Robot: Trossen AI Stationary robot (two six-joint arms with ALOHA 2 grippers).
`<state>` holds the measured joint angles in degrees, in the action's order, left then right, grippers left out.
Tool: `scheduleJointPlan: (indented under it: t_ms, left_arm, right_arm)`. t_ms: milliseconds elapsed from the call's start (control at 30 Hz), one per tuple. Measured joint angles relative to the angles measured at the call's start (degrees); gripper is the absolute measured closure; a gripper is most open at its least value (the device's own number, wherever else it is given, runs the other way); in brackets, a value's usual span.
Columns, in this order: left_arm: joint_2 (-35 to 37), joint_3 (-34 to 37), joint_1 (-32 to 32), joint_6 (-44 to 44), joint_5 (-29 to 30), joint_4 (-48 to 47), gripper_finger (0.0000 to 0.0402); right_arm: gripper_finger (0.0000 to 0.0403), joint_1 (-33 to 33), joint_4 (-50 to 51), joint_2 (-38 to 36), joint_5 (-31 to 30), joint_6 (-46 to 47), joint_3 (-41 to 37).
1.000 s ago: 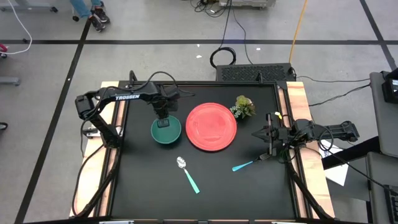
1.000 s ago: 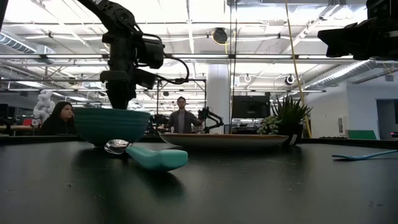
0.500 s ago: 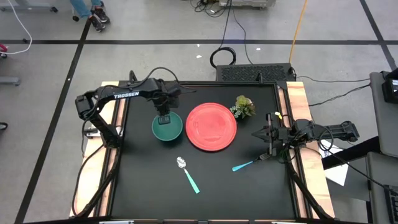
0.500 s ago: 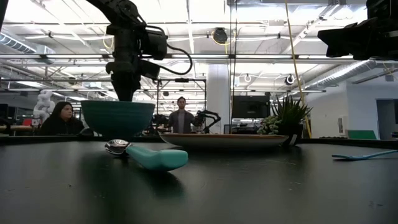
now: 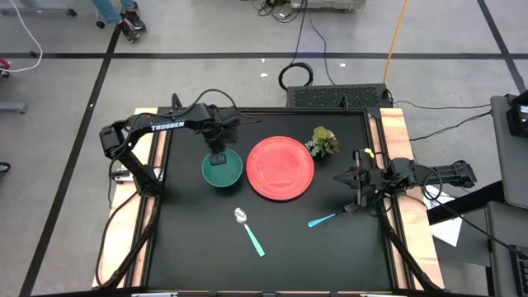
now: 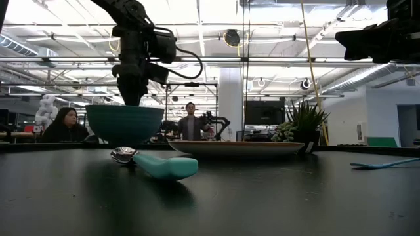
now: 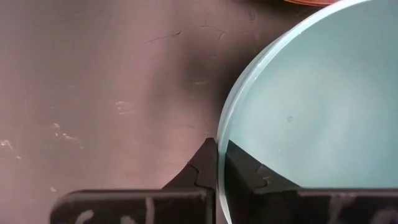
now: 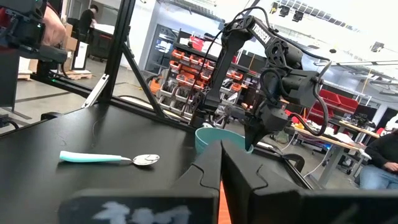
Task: Set table place
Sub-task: Stack the green bowl on the orange plate
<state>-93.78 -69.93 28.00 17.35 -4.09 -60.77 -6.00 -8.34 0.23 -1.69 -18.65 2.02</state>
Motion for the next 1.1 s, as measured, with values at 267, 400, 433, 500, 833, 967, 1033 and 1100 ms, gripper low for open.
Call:
scheduleJointPlan:
  t_ms: [267, 400, 433, 500, 833, 967, 1033, 1100]
  left_arm:
    - [0.1, 0.0, -0.1, -0.1, -1.4, -2.6, 0.0391]
    - [0.1, -0.1, -0.1, -0.1, -1.4, -2.6, 0.0387]
    - [0.1, -0.3, -0.1, 0.0, -1.4, -2.8, 0.039]
    - [0.1, -1.6, -0.2, 0.1, -1.4, -3.3, 0.0395]
    - [0.2, -10.7, -2.3, 0.2, -2.1, -5.4, 0.0395]
    - [0.2, -11.0, -2.7, 0.1, -2.1, -5.6, 0.0386]
    - [0.2, -11.0, -2.8, -0.3, -2.1, -5.5, 0.0389]
    - [0.2, -11.0, -2.7, -0.6, -2.0, -5.6, 0.0395]
  right_arm:
    - [0.0403, 0.0, 0.0, 0.0, 0.0, 0.0, 0.0]
    - [0.0403, 0.0, 0.0, 0.0, 0.0, 0.0, 0.0]
    - [0.0403, 0.0, 0.0, 0.0, 0.0, 0.0, 0.0]
    - [0.0403, 0.0, 0.0, 0.0, 0.0, 0.0, 0.0]
    - [0.0403, 0.0, 0.0, 0.0, 0.0, 0.2, 0.0]
    - [0.0403, 0.0, 0.0, 0.0, 0.0, 1.4, 0.0]
    - [0.0403, 0.0, 0.0, 0.0, 0.0, 1.4, 0.0]
    - [0.0403, 0.0, 0.0, 0.0, 0.0, 1.5, 0.0]
